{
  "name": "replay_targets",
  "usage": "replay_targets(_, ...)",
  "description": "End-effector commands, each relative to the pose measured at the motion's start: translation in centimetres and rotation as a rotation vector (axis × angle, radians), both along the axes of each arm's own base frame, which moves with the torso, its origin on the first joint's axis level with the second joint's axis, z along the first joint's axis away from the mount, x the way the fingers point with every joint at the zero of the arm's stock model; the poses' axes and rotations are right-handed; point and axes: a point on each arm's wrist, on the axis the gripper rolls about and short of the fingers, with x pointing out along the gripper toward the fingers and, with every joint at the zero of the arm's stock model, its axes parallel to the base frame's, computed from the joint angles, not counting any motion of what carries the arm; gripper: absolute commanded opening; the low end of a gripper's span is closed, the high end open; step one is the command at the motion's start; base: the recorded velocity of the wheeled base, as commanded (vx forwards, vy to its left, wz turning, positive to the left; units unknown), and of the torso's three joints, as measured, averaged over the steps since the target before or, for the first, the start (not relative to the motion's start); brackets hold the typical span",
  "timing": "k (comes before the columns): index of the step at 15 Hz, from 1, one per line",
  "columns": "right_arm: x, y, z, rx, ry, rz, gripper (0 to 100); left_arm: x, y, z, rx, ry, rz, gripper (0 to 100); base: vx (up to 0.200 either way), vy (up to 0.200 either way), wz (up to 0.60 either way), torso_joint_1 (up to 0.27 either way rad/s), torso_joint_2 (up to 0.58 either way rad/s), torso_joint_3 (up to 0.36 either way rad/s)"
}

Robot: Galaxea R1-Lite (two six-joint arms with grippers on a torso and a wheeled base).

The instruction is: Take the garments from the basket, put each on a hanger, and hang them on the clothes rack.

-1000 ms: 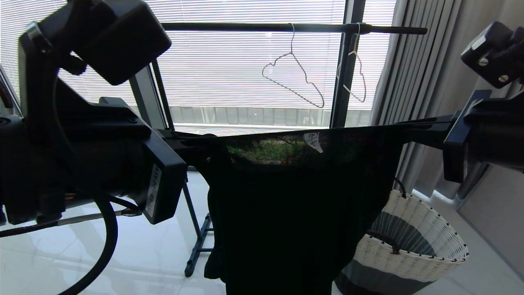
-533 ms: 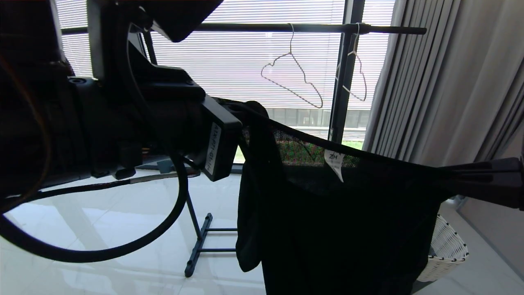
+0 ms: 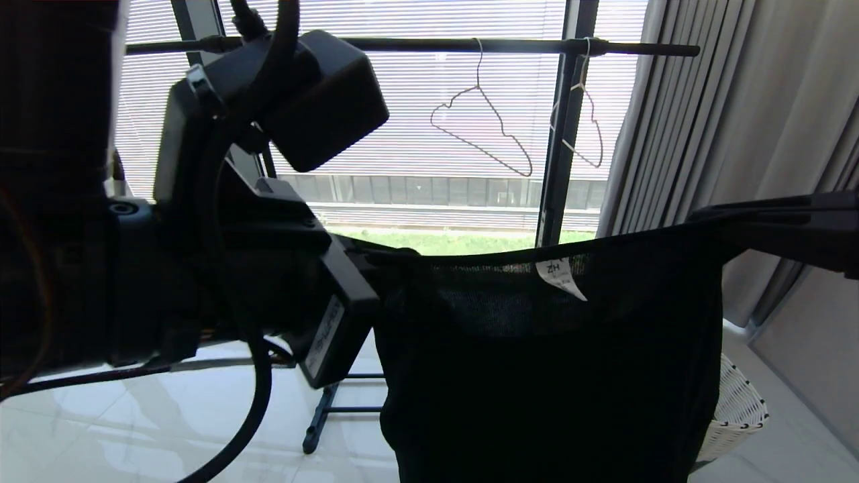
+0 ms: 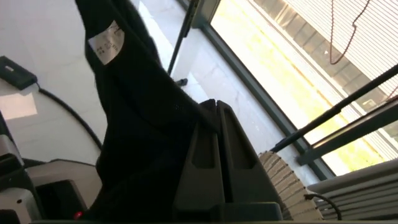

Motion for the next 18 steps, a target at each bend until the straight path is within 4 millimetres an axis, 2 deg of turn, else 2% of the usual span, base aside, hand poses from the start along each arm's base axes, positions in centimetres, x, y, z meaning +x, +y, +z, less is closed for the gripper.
replay_targets(1,2.3,1.9,0.7,-0.001,0.001,-0.017,0,-2.5,1.6,1.0,-0.039,0.025,-0.071,0,0.0,0.0,0.0,0.0,0.0,0.0)
replay_targets(5,2.6,2.2,0.8,-0.003,0.004,-0.017,0,-2.8,1.8,0.9,-0.028,0.038,-0.086,0,0.0,0.0,0.0,0.0,0.0,0.0)
replay_targets(6,2.4,2.1,0.8,-0.004,0.005,-0.017,0,-2.2,1.6,0.6,-0.014,0.039,-0.059,0,0.0,0.0,0.0,0.0,0.0,0.0)
replay_targets(8,1.8,1.4,0.7,-0.023,0.023,-0.019,0,0.4,1.2,0.4,-0.038,-0.014,0.073,0,0.0,0.0,0.0,0.0,0.0,0.0)
replay_targets(10,1.3,0.9,0.5,-0.054,0.051,-0.022,0,1.1,0.8,0.6,-0.057,-0.052,0.127,0,0.0,0.0,0.0,0.0,0.0,0.0)
replay_targets(11,1.2,0.8,0.3,-0.064,0.056,-0.032,100,1.1,0.8,0.5,-0.055,-0.051,0.132,0,0.0,0.0,0.0,0.0,0.0,0.0)
replay_targets(13,1.1,0.6,-0.2,-0.085,0.071,-0.048,100,1.1,0.8,0.2,-0.047,-0.046,0.133,0,0.0,0.0,0.0,0.0,0.0,0.0)
replay_targets(16,-0.2,-0.8,-1.2,-0.131,0.112,-0.065,100,1.5,0.9,-0.2,-0.015,-0.062,0.21,0,0.0,0.0,0.0,0.0,0.0,0.0)
replay_targets(18,0.7,-2.6,-2.1,-0.162,0.12,-0.271,100,2.3,2.5,-1.1,0.044,-0.077,0.325,0,0.0,0.0,0.0,0.0,0.0,0.0)
